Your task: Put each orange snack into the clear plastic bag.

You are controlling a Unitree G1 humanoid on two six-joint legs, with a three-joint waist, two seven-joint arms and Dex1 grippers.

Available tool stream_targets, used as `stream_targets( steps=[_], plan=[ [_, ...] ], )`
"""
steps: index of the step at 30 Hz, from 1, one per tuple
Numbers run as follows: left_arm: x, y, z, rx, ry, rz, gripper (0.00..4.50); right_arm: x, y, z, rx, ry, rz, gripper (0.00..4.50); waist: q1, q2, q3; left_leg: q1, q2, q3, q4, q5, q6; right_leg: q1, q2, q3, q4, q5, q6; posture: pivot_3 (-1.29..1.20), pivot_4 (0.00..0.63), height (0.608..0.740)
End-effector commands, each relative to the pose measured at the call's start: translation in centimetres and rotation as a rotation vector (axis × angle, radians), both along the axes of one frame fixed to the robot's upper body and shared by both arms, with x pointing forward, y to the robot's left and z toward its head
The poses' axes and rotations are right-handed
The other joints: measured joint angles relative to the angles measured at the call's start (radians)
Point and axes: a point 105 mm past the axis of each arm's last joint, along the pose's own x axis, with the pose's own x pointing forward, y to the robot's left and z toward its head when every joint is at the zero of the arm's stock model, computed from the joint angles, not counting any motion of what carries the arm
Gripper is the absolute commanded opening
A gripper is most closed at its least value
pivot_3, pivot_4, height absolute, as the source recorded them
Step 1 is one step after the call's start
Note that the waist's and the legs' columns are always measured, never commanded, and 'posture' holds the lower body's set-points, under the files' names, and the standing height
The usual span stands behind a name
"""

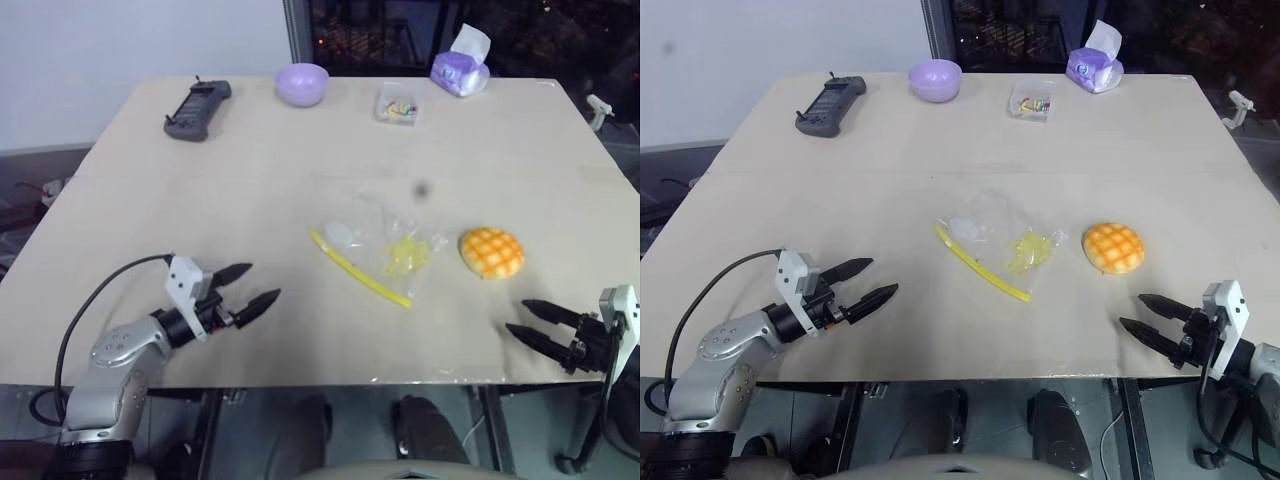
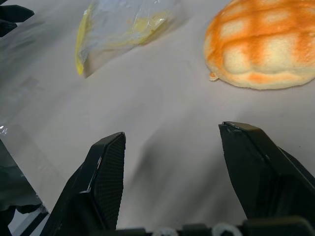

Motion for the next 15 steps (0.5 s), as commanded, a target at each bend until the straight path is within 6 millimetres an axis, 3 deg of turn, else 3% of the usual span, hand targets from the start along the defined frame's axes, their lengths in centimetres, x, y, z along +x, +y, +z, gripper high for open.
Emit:
stream_targets(
  steps=[1, 15],
  plan=[
    [-0.28, -0.2, 1.03, 0.008, -0.028, -0.028, 4.46, 0.33, 0.03, 1.07, -0.007, -0.056, -0.001, 3.29, 0.0, 0.0, 0.0, 0.0, 0.0, 0.0, 0.0, 0.0, 0.0, 0.0, 0.0, 0.0, 0.0, 0.0, 0.0, 0.0, 0.15, 0.74],
    [0.04, -0.09, 1.2, -0.001, -0.033, -0.04, 4.46, 0.71, 0.45, 1.94, -0.002, -0.086, -0.005, 3.29, 0.002, 0.0, 0.0, 0.0, 0.0, 0.0, 0.0, 0.0, 0.0, 0.0, 0.0, 0.0, 0.0, 0.0, 0.0, 0.0, 0.15, 0.74]
  ],
)
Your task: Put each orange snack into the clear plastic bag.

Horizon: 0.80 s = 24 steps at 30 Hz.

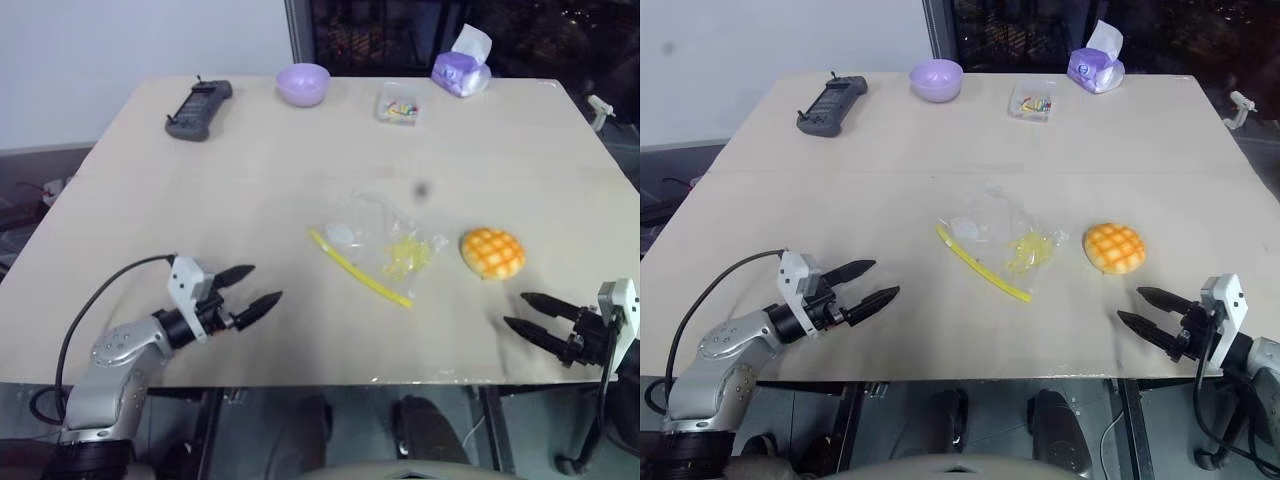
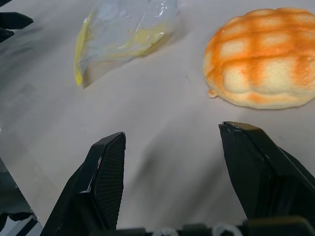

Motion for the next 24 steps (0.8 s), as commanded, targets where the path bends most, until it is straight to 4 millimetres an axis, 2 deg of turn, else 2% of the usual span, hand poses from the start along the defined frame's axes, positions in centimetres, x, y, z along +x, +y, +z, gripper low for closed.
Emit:
stream_targets(
  steps=[1, 11, 14, 16, 24],
  plan=[
    [0.2, 0.2, 1.2, 0.006, -0.047, -0.007, 4.46, 0.1, 0.1, 1.3, 0.005, -0.055, 0.003, 3.29, 0.0, 0.0, 0.0, 0.0, 0.0, 0.0, 0.0, 0.0, 0.0, 0.0, 0.0, 0.0, 0.0, 0.0, 0.0, 0.0, 0.15, 0.74],
    [0.8, 0.4, 0.9, 0.011, -0.052, -0.008, 4.46, 0.1, 0.4, 1.6, 0.002, -0.064, 0.005, 3.29, 0.0, 0.0, 0.0, 0.0, 0.0, 0.0, 0.0, 0.0, 0.0, 0.0, 0.0, 0.0, 0.0, 0.0, 0.0, 0.0, 0.15, 0.74],
    [1.3, 0.5, 0.2, 0.017, -0.007, 0.012, 4.46, 0.1, 1.1, 1.9, 0.013, -0.075, 0.027, 3.29, 0.001, 0.0, 0.0, 0.0, 0.0, 0.0, 0.0, 0.0, 0.0, 0.0, 0.0, 0.0, 0.0, 0.0, 0.0, 0.0, 0.15, 0.74],
    [2.1, 0.2, 0.0, -0.013, 0.054, 0.011, 4.46, -0.1, 2.4, 2.7, 0.043, -0.089, 0.073, 3.29, 0.001, 0.0, 0.0, 0.0, 0.0, 0.0, 0.0, 0.0, 0.0, 0.0, 0.0, 0.0, 0.0, 0.0, 0.0, 0.0, 0.15, 0.74],
    [5.3, -1.1, 2.8, -0.134, 0.071, -0.126, 4.46, -0.2, 4.0, 4.6, 0.08, -0.133, 0.159, 3.29, 0.004, -0.001, 0.0, -0.001, -0.001, -0.001, 0.002, 0.0, 0.0, 0.0, 0.001, -0.001, 0.001, 0.0, 0.0, 0.0, 0.15, 0.74]
  ],
)
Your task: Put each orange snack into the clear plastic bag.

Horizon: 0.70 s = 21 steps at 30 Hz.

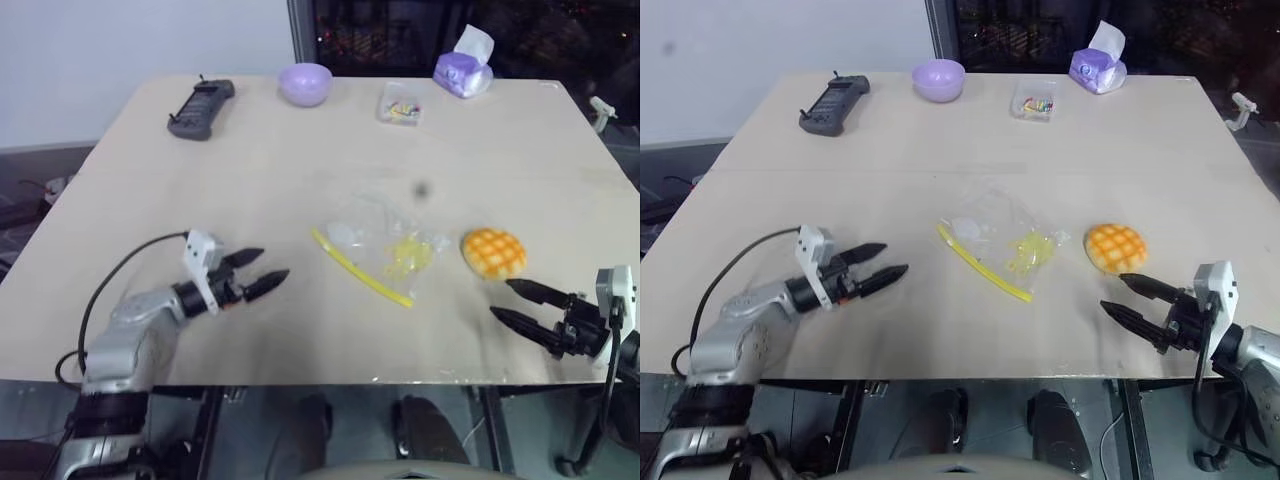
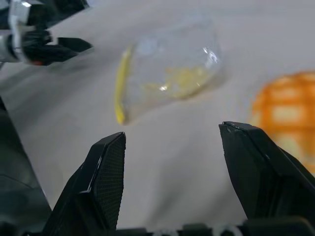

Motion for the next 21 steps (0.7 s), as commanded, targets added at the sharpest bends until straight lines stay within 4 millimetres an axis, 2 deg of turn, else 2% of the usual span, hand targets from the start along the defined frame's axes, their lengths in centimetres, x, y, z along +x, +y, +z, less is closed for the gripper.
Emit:
stream_targets(
  steps=[1, 5, 10, 14, 16, 21],
  plan=[
    [0.9, -0.4, 1.4, -0.072, 0.02, -0.077, 4.46, -0.2, 1.0, 1.8, 0.006, -0.057, 0.061, 3.29, 0.0, 0.0, 0.0, 0.0, 0.0, 0.0, 0.0, 0.0, 0.0, 0.0, 0.0, 0.0, 0.0, 0.0, 0.0, 0.0, 0.15, 0.74],
    [4.0, -0.1, 1.9, -0.119, 0.092, -0.085, 4.46, -0.2, 1.8, 2.8, -0.022, -0.091, 0.106, 3.29, 0.0, 0.0, 0.0, 0.0, 0.0, -0.001, 0.0, 0.0, 0.0, 0.0, 0.001, -0.001, 0.001, 0.0, 0.0, 0.0, 0.15, 0.74],
    [7.5, -1.4, 2.1, -0.234, 0.222, -0.065, 4.46, -0.3, 2.4, 3.3, -0.051, -0.12, 0.117, 3.29, -0.001, -0.001, 0.0, -0.002, -0.001, -0.002, 0.002, 0.0, 0.0, 0.0, 0.001, -0.002, 0.0, 0.0, 0.0, 0.0, 0.15, 0.74],
    [8.5, -3.1, 1.2, -0.234, 0.274, -0.084, 4.46, -0.4, 2.4, 3.6, -0.056, -0.139, 0.099, 3.29, -0.005, -0.001, 0.0, -0.004, -0.001, -0.002, 0.005, 0.0, 0.0, 0.0, 0.001, -0.002, 0.0, 0.0, 0.0, 0.0, 0.15, 0.74],
    [9.1, -4.8, 1.4, -0.296, 0.302, -0.111, 4.46, -0.6, 2.3, 3.4, -0.064, -0.136, 0.08, 3.29, -0.007, -0.001, 0.001, -0.004, -0.001, -0.002, 0.004, 0.0, 0.0, 0.0, 0.001, -0.002, 0.001, 0.0, 0.0, 0.0, 0.15, 0.74],
    [9.1, -7.0, 1.0, -0.325, 0.389, -0.171, 4.46, -0.9, 2.0, 3.2, -0.084, -0.133, 0.055, 3.29, -0.006, -0.001, 0.001, -0.004, -0.001, -0.003, 0.005, 0.0, 0.0, 0.0, 0.001, -0.004, 0.001, 0.0, 0.001, 0.0, 0.15, 0.74]
  ],
)
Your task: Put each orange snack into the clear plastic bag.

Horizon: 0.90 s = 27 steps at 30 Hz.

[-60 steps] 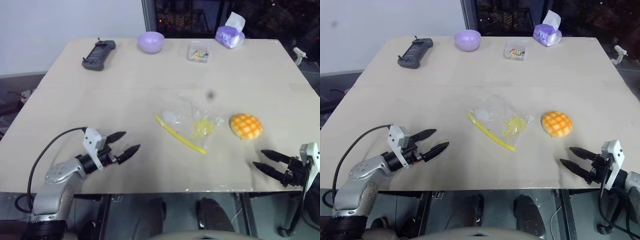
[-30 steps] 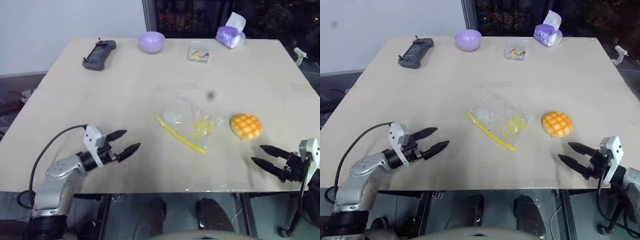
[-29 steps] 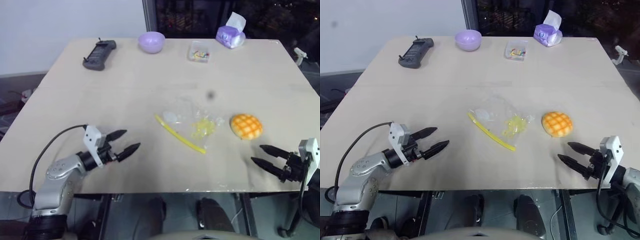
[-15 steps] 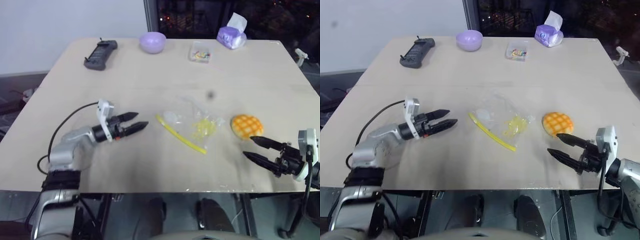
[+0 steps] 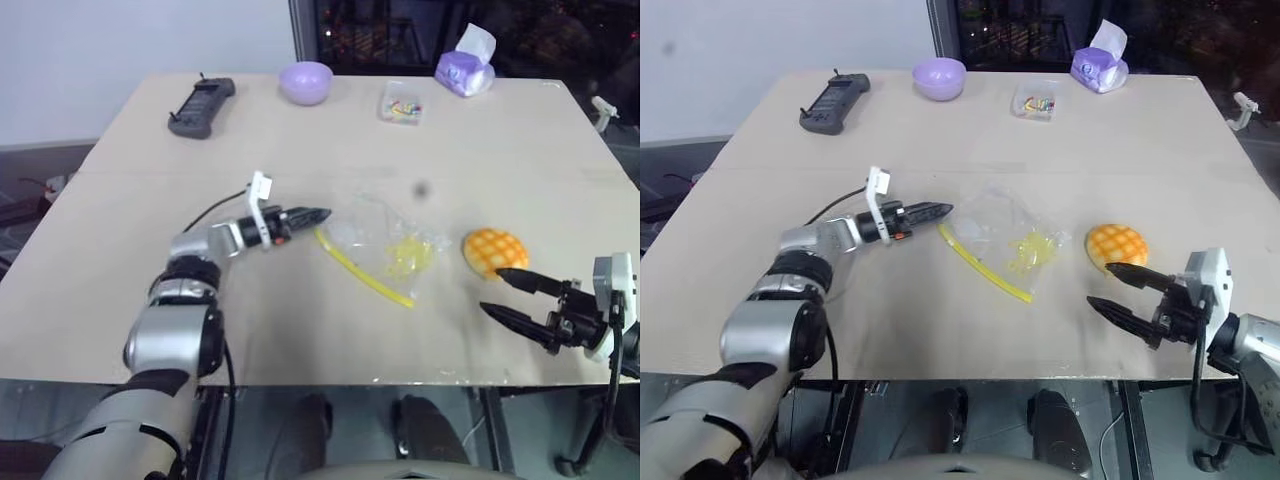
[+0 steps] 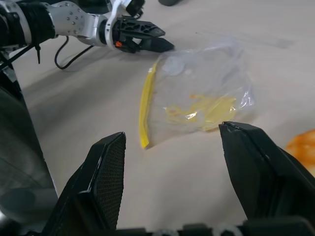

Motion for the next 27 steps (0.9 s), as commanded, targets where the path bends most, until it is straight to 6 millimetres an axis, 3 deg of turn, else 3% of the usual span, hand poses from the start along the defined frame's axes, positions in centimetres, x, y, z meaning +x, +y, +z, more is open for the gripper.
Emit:
stream_targets(
  steps=[1, 6, 11, 12, 13, 21, 27],
  plan=[
    [-0.1, -0.9, 0.1, -0.016, 0.045, -0.046, 4.46, -0.2, -0.2, 0.9, -0.022, -0.051, -0.016, 3.29, -0.002, 0.0, 0.0, 0.0, 0.0, 0.0, 0.0, 0.0, 0.0, 0.0, 0.0, 0.0, 0.0, 0.0, 0.0, 0.0, 0.15, 0.74],
    [-1.0, -2.1, -0.9, 0.045, 0.117, -0.141, 4.46, -0.4, -0.5, 0.8, -0.036, -0.05, -0.031, 3.29, -0.005, 0.0, 0.0, 0.0, 0.0, 0.0, 0.0, 0.0, 0.0, 0.0, 0.0, 0.0, 0.0, 0.0, 0.0, 0.0, 0.15, 0.74],
    [-1.7, -2.1, -1.8, 0.094, 0.176, -0.189, 4.46, -0.5, -0.7, 0.6, -0.039, -0.05, -0.047, 3.29, -0.004, 0.0, 0.0, 0.0, 0.0, 0.0, 0.0, 0.0, 0.0, 0.0, 0.0, 0.0, 0.0, 0.0, 0.0, 0.0, 0.15, 0.74],
    [-1.7, -1.9, -1.8, 0.095, 0.178, -0.177, 3.95, -0.5, -0.6, 0.5, -0.038, -0.05, -0.048, 3.29, -0.005, 0.0, 0.0, 0.0, 0.0, 0.0, 0.0, 0.0, 0.0, 0.0, 0.0, 0.0, 0.0, 0.0, 0.0, 0.0, 0.15, 0.74],
    [-1.7, -1.7, -1.7, 0.085, 0.182, -0.172, 3.77, -0.5, -0.6, 0.4, -0.037, -0.049, -0.049, 3.29, -0.005, 0.0, 0.0, 0.0, 0.0, 0.0, 0.0, 0.0, 0.0, 0.0, 0.0, 0.0, 0.0, 0.0, 0.0, 0.0, 0.15, 0.74],
    [-2.3, -0.6, -1.1, -0.015, 0.236, -0.175, 0.03, -0.1, -0.7, 0.2, -0.036, -0.049, -0.044, 3.29, -0.007, 0.001, 0.0, 0.001, 0.0, 0.0, 0.0, 0.0, 0.0, 0.0, 0.0, 0.0, 0.001, 0.0, 0.0, 0.0, 0.15, 0.74],
    [-1.4, 1.6, 0.5, -0.198, 0.208, -0.026, 0.03, 0.5, -0.1, 0.1, -0.041, -0.062, -0.036, 3.29, -0.013, 0.0, 0.0, 0.002, 0.001, 0.0, 0.0, 0.0, 0.0, 0.0, 0.001, 0.001, 0.003, 0.0, 0.0, 0.0, 0.15, 0.74]
  ],
)
